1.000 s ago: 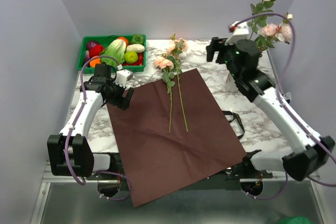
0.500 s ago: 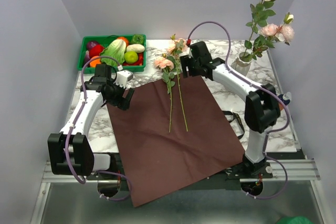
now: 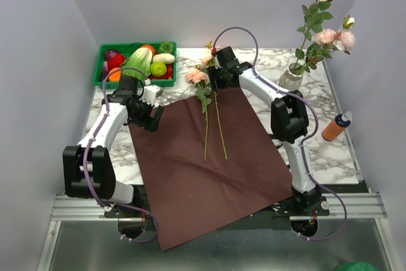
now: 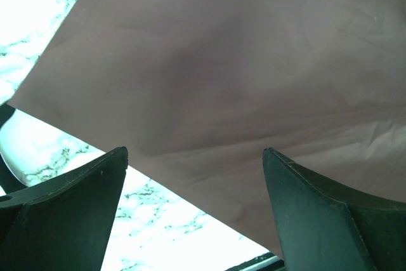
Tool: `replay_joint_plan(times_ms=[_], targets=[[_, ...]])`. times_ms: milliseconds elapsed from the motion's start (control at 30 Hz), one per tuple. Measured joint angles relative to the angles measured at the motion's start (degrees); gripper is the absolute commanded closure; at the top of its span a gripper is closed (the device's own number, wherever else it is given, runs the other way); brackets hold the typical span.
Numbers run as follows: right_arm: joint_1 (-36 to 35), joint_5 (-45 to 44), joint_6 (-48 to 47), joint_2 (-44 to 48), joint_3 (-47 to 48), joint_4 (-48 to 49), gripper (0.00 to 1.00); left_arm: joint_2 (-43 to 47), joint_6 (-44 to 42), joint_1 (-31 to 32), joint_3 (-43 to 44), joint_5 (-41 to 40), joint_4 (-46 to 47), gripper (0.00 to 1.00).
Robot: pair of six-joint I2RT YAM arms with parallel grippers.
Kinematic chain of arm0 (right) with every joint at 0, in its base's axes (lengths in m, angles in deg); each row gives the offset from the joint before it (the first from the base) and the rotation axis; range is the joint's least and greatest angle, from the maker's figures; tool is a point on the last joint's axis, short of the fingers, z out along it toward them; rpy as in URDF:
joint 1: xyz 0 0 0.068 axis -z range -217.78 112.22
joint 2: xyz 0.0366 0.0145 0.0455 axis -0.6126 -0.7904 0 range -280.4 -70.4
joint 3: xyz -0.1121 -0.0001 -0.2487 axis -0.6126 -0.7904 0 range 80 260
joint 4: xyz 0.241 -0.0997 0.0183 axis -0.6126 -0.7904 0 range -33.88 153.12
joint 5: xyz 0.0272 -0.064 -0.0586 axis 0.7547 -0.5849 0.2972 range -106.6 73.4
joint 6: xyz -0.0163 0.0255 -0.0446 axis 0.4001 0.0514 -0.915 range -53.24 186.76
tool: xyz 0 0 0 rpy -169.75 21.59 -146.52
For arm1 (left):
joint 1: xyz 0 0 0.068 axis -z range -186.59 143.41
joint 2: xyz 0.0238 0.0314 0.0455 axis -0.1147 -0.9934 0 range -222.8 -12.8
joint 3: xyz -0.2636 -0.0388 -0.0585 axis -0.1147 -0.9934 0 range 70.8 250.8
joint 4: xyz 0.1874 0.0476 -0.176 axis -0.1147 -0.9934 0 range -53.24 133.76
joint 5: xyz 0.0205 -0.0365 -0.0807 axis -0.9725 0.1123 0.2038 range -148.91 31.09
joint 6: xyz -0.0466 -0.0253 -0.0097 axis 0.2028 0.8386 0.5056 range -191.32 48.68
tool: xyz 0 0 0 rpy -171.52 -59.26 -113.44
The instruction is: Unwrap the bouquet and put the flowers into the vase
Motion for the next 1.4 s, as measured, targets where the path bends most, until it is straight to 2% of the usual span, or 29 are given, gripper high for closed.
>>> replay_joint_plan(times_ms=[233,500,600,667,900,1000,1100,1133,1233,1300,1400], targets=[[-0.39,-0.11,-0.20,-4.92,5.22,-4.17,0.37,-2.03,0.44,-0.09,2.60,0.28,0.81,0.04],[-1.95,-1.86,-0.70,-9.62,11.65,-9.16,0.39,-2.49,0.55,-0.09,3.85,1.22,1.16,0.04],[-2.27,-2.51,-0.85,-10.88,13.51,-10.99,0.46,-2.47,0.50,-0.09,3.89,1.33,1.14,0.04],[-2.47,-2.75,-0.96,-11.32,14.03,-11.89,0.53,-2.36,0.37,-0.15,3.89,1.38,1.11,0.04],[-2.60,-4.52,-0.96,-11.76,13.70,-13.09,0.54,0.11,-0.26,-0.35,3.89,1.53,0.31,0.04],[-2.60,-4.90,-0.96,-11.76,13.73,-13.11,0.58,1.99,-0.74,-0.35,3.89,1.53,0.17,0.04],[-2.62,-5.05,-0.94,-11.76,13.73,-13.11,0.68,3.28,-1.01,-0.35,3.89,1.55,-0.07,0.04],[-2.62,-5.09,-0.90,-11.76,13.73,-13.09,0.77,3.52,-1.07,-0.35,3.89,1.55,-0.20,0.04],[-2.62,-5.18,-0.66,-11.58,13.16,-12.57,0.94,4.09,-1.38,-0.37,3.89,1.53,-0.68,0.04],[-2.62,-5.27,-0.24,-11.15,12.15,-11.78,0.99,4.39,-1.60,-0.48,3.89,1.53,-0.98,0.04],[-2.62,-5.27,-0.22,-10.80,11.41,-11.10,0.99,5.07,-1.88,-0.96,3.89,1.53,-1.77,0.04]])
